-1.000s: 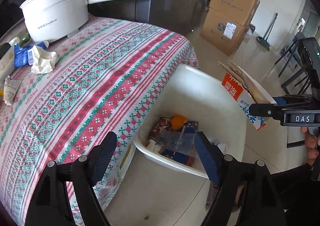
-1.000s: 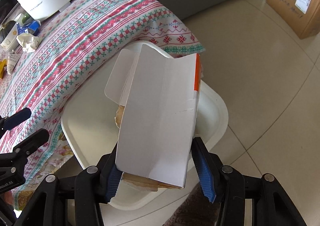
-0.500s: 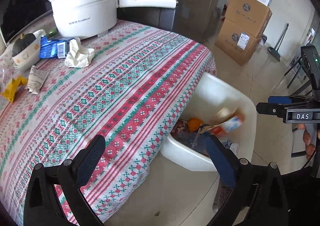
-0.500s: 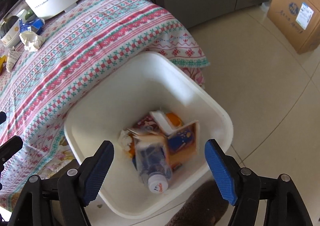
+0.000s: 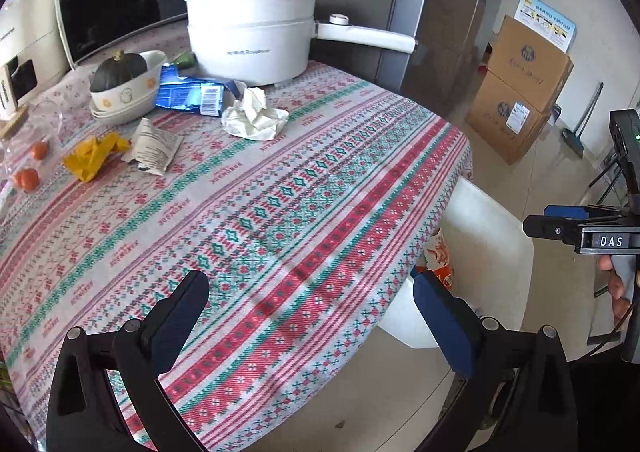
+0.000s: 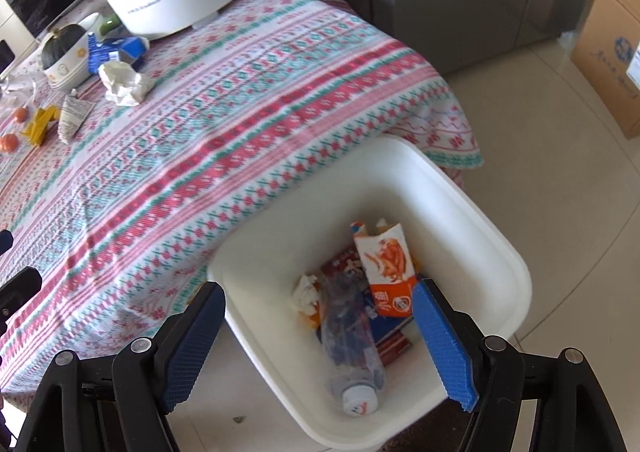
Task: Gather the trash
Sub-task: 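Move both open tools back over the table toward the yellow wrapper, then close the left tool on the yellow snack wrapper and lift it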
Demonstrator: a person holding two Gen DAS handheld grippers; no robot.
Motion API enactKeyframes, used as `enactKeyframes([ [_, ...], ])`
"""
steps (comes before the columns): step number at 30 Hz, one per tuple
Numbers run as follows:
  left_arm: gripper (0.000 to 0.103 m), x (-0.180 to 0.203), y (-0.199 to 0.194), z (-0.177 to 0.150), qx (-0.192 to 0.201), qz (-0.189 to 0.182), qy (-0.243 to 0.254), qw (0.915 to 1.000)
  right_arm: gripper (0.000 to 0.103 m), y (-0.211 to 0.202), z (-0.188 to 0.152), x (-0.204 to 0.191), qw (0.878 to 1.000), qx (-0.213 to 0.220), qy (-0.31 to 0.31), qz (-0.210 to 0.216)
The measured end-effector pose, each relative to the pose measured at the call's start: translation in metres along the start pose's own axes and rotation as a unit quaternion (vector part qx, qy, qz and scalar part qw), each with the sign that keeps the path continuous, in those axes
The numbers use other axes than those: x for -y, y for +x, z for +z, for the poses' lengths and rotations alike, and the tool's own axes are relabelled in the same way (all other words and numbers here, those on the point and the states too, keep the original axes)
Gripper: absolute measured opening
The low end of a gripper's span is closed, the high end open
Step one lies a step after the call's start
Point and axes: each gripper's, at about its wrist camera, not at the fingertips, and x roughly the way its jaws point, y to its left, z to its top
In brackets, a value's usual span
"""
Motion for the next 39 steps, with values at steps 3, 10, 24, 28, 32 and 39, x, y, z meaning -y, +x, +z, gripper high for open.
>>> enactKeyframes([
  [3, 0.103, -0.016, -0.009, 0.000, 0.007, 0.007, -0.014, 0.9999, 0.081, -0.002, 0.007, -0.020, 1.000, 0.008, -0.017, 0.002],
  [10, 0.103, -0.059, -0.027, 0.002, 0.020, 0.028, -0.053, 0.9980, 0.084, -0.006, 0.022, -0.066, 0.998, 0.028, -0.050, 0.013],
  [24, 0.103, -0.150, -0.038, 0.005, 0.014, 0.121, -0.085, 0.9890, 0.085, 0.023, 0.062, -0.138, 0.997, 0.036, -0.069, 0.028],
  [28, 0.103, -0.177, -0.026, 0.015, 0.005, 0.131, -0.077, 0.9884, 0.085, 0.050, 0.090, -0.148, 0.998, 0.024, -0.047, 0.039],
  [32, 0.103, -0.210, -0.008, 0.030, 0.003, 0.096, -0.094, 0.9909, 0.085, 0.078, 0.116, -0.160, 0.998, 0.025, -0.050, 0.035],
  [39, 0.103, -0.251, 0.041, 0.065, 0.011, 0.114, -0.109, 0.9875, 0.085, 0.124, 0.149, -0.187, 0.996, 0.030, -0.062, 0.048],
])
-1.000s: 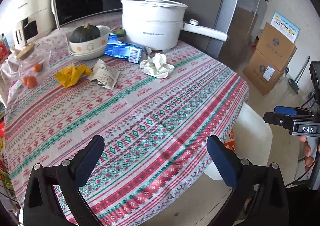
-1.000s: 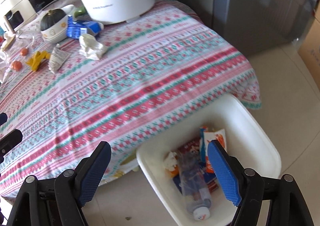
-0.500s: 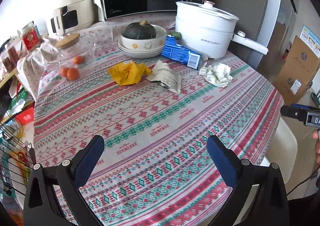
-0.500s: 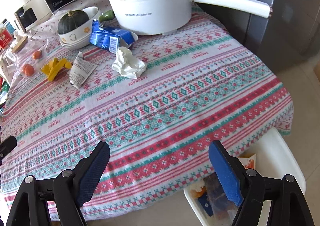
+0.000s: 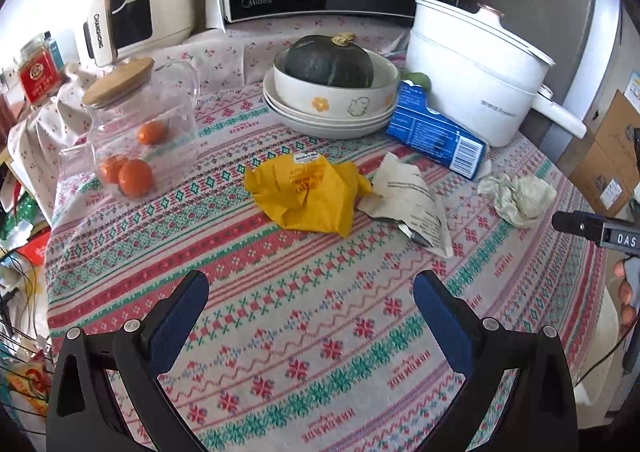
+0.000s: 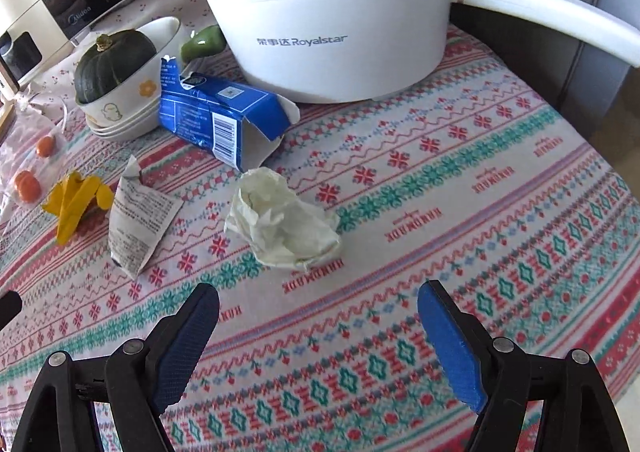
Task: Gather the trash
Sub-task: 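Close the left tool on the yellow snack wrapper and lift it, then grasp the crumpled white paper with the right tool while the left tool holds the wrapper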
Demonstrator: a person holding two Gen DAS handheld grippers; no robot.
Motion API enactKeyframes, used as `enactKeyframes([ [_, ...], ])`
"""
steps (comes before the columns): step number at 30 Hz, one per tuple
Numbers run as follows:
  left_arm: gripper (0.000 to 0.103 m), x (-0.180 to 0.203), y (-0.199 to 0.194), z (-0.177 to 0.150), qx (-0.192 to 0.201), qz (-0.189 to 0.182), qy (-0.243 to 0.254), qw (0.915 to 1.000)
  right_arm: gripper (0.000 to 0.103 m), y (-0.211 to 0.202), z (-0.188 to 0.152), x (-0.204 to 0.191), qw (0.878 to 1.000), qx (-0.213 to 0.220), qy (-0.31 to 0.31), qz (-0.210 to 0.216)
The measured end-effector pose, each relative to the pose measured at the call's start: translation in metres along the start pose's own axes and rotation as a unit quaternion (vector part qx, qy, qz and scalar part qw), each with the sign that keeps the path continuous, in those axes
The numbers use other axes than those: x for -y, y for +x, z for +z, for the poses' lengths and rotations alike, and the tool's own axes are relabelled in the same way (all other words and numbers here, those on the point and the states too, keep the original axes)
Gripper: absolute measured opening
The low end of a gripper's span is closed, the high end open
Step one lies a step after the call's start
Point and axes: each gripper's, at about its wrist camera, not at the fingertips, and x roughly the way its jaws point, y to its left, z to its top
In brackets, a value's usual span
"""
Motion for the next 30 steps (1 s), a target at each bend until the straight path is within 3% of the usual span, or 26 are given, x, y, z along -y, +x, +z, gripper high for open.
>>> enactKeyframes([
  [3, 0.103, -0.004, 0.020, 0.013, 0.015, -0.002, -0.016, 0.9998, 0.085, 0.017, 0.010, -0.005, 1.000, 0.003, -0.003, 0.007],
  [8, 0.103, 0.003, 0.043, 0.034, 0.045, 0.009, 0.002, 0.9989, 0.085, 0.040, 0.022, -0.012, 1.000, 0.004, -0.005, 0.017],
  [14, 0.101, 0.005, 0.072, 0.052, 0.033, 0.034, 0.018, 0.9987, 0.084, 0.060, 0.030, -0.015, 1.000, 0.002, -0.004, 0.016],
  [17, 0.090, 0.000, 0.087, 0.051, 0.015, 0.035, 0.012, 0.9992, 0.080, 0.068, 0.029, -0.012, 1.000, -0.005, 0.004, 0.014],
  [20, 0.079, -0.002, 0.090, 0.048, 0.024, 0.047, 0.019, 0.9984, 0.072, 0.072, 0.028, -0.010, 1.000, 0.000, 0.007, 0.012],
  [22, 0.048, -0.005, 0.093, 0.047, 0.015, 0.039, 0.020, 0.9989, 0.068, 0.071, 0.028, -0.009, 1.000, 0.003, 0.004, 0.011],
  [30, 0.042, -0.012, 0.080, 0.042, 0.011, 0.012, -0.014, 0.9998, 0.061, 0.057, 0.024, -0.009, 1.000, 0.006, -0.009, 0.005],
])
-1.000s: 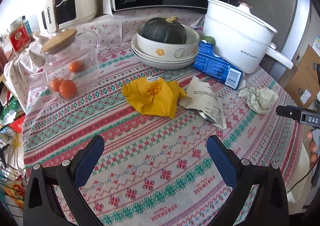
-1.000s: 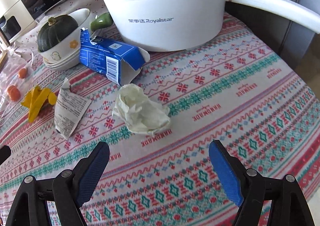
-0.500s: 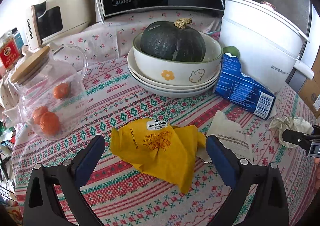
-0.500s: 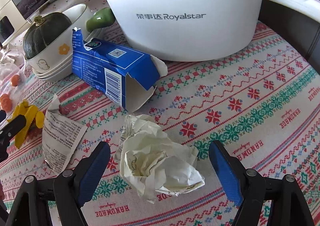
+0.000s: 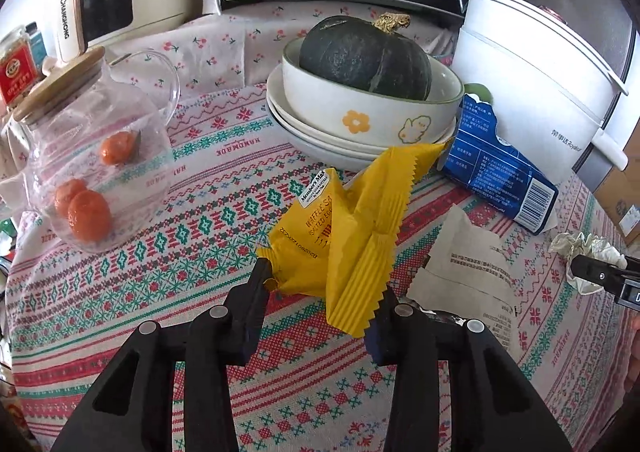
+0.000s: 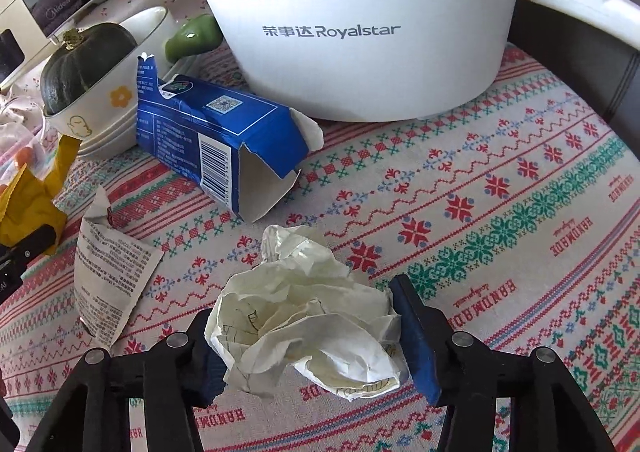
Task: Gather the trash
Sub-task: 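Grasp the crumpled white paper with the right tool while the left tool holds the wrapper, then carry the wrapper and white paper off the table over the white bin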
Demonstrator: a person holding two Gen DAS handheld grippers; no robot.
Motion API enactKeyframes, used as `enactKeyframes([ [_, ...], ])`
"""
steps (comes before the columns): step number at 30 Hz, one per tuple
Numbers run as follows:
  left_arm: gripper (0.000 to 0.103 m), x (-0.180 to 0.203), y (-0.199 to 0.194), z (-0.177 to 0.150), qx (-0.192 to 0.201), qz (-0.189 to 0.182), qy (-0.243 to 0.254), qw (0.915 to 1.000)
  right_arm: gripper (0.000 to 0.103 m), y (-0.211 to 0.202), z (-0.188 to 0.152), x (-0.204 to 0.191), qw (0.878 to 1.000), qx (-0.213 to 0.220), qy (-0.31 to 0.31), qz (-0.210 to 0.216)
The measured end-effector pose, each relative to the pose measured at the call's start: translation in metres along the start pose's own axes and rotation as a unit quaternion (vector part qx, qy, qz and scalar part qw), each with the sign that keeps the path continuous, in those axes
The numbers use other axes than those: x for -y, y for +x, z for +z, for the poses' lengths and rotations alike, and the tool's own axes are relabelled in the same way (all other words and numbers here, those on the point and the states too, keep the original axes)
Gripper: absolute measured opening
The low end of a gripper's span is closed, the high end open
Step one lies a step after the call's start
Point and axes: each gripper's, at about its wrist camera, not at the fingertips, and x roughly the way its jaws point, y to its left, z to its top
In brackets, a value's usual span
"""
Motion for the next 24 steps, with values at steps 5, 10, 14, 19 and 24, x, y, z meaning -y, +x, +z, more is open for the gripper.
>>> enactKeyframes([
  [5, 0.041, 0.006, -0.024, -0.008, 0.003, -0.010, -0.003, 0.9999, 0.061, -0.024, -0.009, 0.007, 1.000, 0.001, 0.001, -0.004],
  [10, 0.041, 0.019, -0.058, -0.018, 0.008, -0.021, 0.004, 0.9997, 0.061, -0.058, -0.017, 0.014, 1.000, 0.008, 0.009, -0.008],
  [14, 0.041, 0.033, -0.090, -0.031, 0.013, -0.030, 0.015, 0.9994, 0.061, -0.089, -0.024, 0.016, 1.000, 0.018, 0.010, -0.012],
  [19, 0.041, 0.051, -0.126, -0.047, 0.017, -0.038, 0.031, 0.9987, 0.061, -0.128, -0.042, 0.020, 0.999, 0.031, 0.010, -0.016],
  [24, 0.041, 0.071, -0.164, -0.067, 0.022, -0.049, 0.041, 0.9977, 0.061, -0.154, -0.058, 0.021, 0.999, 0.041, 0.010, -0.016],
])
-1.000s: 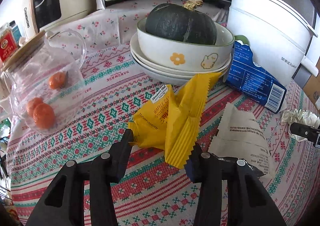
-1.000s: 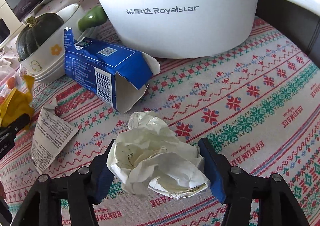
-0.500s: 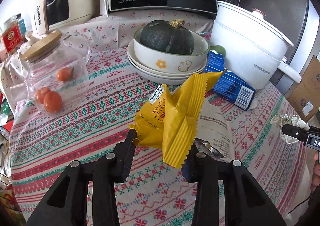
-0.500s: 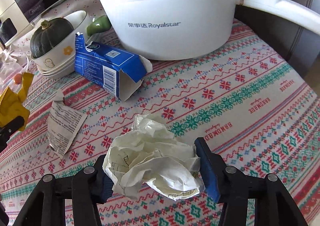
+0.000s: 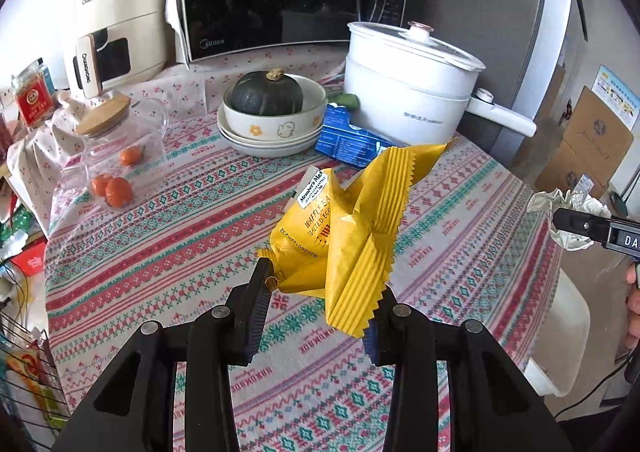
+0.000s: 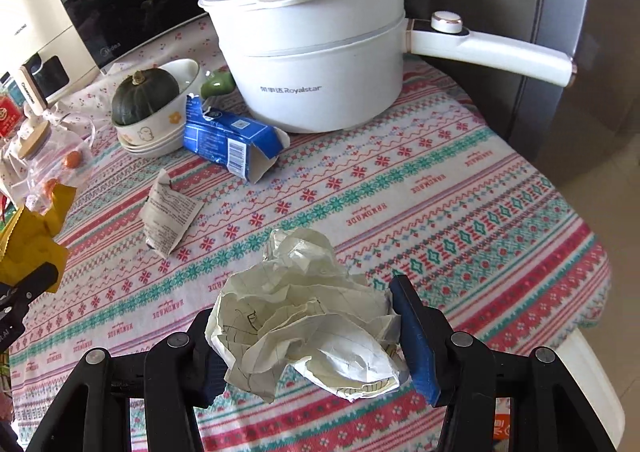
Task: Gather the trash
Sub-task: 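Carry the wrapper and white paper off the table over the white bin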
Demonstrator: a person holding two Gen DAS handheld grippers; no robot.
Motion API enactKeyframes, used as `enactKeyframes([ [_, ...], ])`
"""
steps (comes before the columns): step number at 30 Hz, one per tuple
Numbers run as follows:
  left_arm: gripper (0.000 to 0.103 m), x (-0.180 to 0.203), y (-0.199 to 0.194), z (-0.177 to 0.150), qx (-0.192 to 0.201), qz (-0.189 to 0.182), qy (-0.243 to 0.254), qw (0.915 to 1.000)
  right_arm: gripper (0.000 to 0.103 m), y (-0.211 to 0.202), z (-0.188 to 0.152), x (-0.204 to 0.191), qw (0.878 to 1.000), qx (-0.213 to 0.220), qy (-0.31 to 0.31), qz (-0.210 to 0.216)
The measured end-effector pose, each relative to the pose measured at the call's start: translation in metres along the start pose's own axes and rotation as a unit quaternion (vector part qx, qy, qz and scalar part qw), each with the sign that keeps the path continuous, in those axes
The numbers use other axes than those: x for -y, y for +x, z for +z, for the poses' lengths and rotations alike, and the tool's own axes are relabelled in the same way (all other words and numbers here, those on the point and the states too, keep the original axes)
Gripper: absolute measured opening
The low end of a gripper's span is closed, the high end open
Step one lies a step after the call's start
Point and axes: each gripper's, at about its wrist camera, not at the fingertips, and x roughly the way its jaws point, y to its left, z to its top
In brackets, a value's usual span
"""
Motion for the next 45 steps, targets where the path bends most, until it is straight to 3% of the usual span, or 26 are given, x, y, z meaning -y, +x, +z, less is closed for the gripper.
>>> enactKeyframes([
  [17, 0.041, 0.068, -0.066, -0.064, -0.003, -0.067, 0.003, 0.9977, 0.062, -0.060, -0.071, 0.035, 0.999, -0.001, 0.033, 0.009],
  [24, 0.041, 0.091, -0.055, -0.079, -0.020, -0.081, 0.023, 0.9962, 0.062, -0.065, -0.095, 0.060, 0.997, -0.027, 0.063, 0.027],
  [32, 0.042, 0.137, -0.031, -0.082, -0.046, -0.118, 0.054, 0.9905, 0.063, -0.061, -0.110, 0.090, 0.996, -0.048, 0.069, 0.001],
  [45, 0.043, 0.250, 0.004, -0.099, -0.084, -0.181, 0.146, 0.9690, 0.064, -0.076, -0.126, 0.155, 0.992, -0.052, 0.106, -0.034],
])
